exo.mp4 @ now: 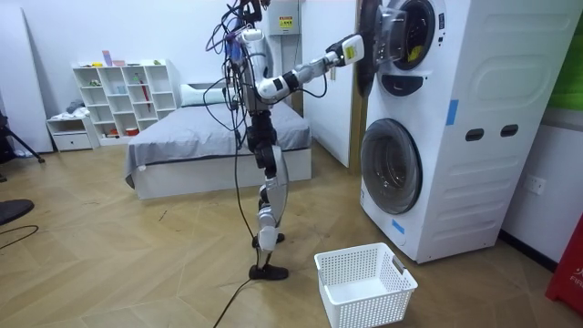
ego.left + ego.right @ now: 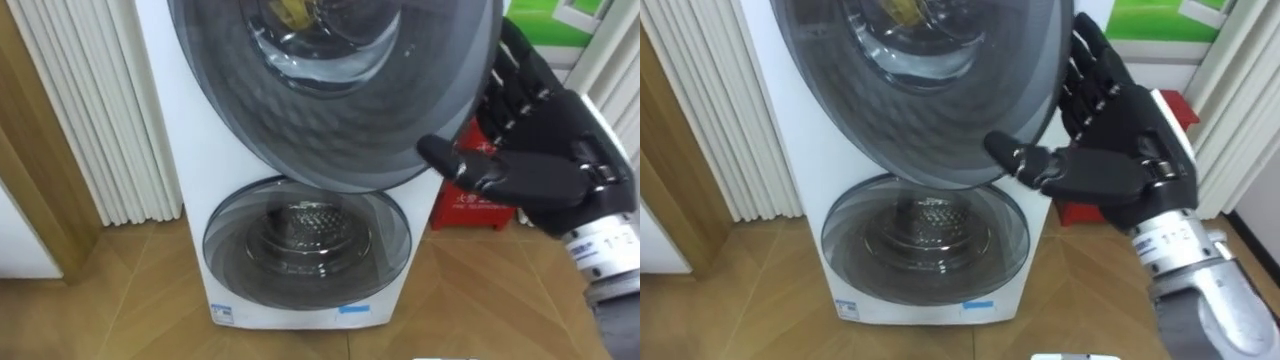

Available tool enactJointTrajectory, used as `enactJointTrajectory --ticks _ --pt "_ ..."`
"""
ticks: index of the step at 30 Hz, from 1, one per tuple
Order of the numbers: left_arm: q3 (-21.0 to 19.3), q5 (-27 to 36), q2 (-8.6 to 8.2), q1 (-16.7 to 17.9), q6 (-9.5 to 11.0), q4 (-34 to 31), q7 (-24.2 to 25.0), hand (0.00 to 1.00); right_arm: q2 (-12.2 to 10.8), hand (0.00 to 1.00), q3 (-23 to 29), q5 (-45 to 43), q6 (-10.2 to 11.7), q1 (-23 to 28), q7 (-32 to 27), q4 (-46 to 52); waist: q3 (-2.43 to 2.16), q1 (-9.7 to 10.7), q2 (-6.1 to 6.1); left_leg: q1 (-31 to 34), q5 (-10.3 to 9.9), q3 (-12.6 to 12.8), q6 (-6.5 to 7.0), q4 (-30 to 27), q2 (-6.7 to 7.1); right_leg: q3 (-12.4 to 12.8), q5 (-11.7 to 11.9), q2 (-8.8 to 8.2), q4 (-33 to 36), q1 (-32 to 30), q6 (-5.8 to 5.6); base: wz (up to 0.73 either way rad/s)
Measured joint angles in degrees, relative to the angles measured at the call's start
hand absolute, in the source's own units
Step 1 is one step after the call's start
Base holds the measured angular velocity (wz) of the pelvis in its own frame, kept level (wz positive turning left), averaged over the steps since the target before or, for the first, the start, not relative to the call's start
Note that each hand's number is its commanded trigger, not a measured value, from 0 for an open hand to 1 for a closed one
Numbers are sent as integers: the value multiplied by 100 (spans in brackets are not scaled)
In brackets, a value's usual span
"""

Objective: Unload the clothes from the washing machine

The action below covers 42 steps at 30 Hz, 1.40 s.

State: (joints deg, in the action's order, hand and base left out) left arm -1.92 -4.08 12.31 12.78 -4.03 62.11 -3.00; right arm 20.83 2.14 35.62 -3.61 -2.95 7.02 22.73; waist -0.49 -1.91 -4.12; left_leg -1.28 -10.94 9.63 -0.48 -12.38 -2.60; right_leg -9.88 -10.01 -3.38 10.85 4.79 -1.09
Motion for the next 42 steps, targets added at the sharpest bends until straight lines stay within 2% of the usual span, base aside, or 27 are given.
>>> enactJointTrajectory --ticks 2,6,11,17,19,24,26,28,30,33,34,36,38,39,41,42 --pt "56 2 -2 -48 44 6 -4 0 -119 0 -65 -46 0 -3 0 4 3 -1 -12 -30 11 46 -18 24 -23 36 11 22 -2 -3 18 -12" --pt "278 14 81 -194 61 19 -5 0 -291 0 -103 -34 -31 -6 -2 10 2 2 -131 -39 36 76 -58 42 -74 47 25 71 -15 -11 40 -5" --pt "481 11 160 -233 60 92 -4 0 -330 0 -100 -230 -95 -7 -6 63 0 3 -153 -38 39 77 -64 42 -84 52 30 81 -19 -12 49 0" --pt "537 7 160 -238 57 96 -3 0 -364 0 -97 -298 -236 -162 -27 77 -6 11 -190 -4 74 123 -78 84 -89 72 42 85 -11 -99 69 -4" --pt "536 7 161 -248 57 79 -5 0 -362 0 -98 -510 -401 -251 -194 211 -9 10 -195 7 78 118 -78 85 -89 69 40 85 -21 -103 72 0" --pt "536 7 164 -268 44 95 -6 0 -349 0 -106 -719 -568 -486 -360 344 -14 1 -196 35 92 113 -80 66 -89 58 45 87 -9 -146 83 0" --pt "534 11 165 -221 52 131 -6 0 -286 0 -109 -787 -719 -625 -451 344 -17 -3 -198 56 102 106 -80 69 -90 55 54 88 1 -177 97 0" --pt "526 10 164 -193 90 198 -6 0 -221 0 -88 -872 -952 -800 -532 343 -18 15 -199 55 104 92 -81 66 -90 51 55 89 6 -178 99 0" --pt "460 8 159 -86 90 195 -6 0 -37 0 -59 -965 -1214 -981 -631 344 -20 36 -202 63 105 58 -82 62 -89 42 55 92 10 -177 99 4" --pt "301 6 152 53 84 197 -6 0 145 0 -59 -1112 -1391 -1137 -673 344 -28 38 -225 60 106 7 -84 51 -89 23 43 91 66 -177 111 5" --pt "268 6 152 63 78 197 -6 0 164 0 -57 -1113 -1401 -1181 -689 344 -28 38 -227 60 106 -23 -84 49 -88 16 42 90 78 -178 112 6" --pt "204 4 154 122 40 191 -6 0 165 0 -58 -1095 -1398 -1623 -745 351 -30 36 -235 75 106 -52 -85 26 -86 8 23 91 84 -175 123 6" --pt "197 4 166 124 15 188 -6 0 173 0 -64 -1071 -1396 -1925 -777 457 -49 31 -272 74 108 -43 -91 24 -83 13 -1 92 79 -169 145 4" --pt "198 4 168 143 -29 189 -6 0 172 0 -108 -959 -1346 -2071 -745 605 -68 20 -301 69 109 -53 -94 25 -83 7 -12 95 72 -152 158 4" --pt "202 7 167 140 -86 190 -6 0 166 0 -164 -784 -1297 -2289 -762 743 -66 16 -346 50 107 -108 -96 13 -79 -44 -14 95 25 -74 157 15" --pt "202 8 170 145 -96 190 -7 0 165 0 -233 -610 -1195 -2396 -750 769 -75 11 -364 55 107 -155 -97 7 -71 -80 -12 96 -23 -30 158 23"
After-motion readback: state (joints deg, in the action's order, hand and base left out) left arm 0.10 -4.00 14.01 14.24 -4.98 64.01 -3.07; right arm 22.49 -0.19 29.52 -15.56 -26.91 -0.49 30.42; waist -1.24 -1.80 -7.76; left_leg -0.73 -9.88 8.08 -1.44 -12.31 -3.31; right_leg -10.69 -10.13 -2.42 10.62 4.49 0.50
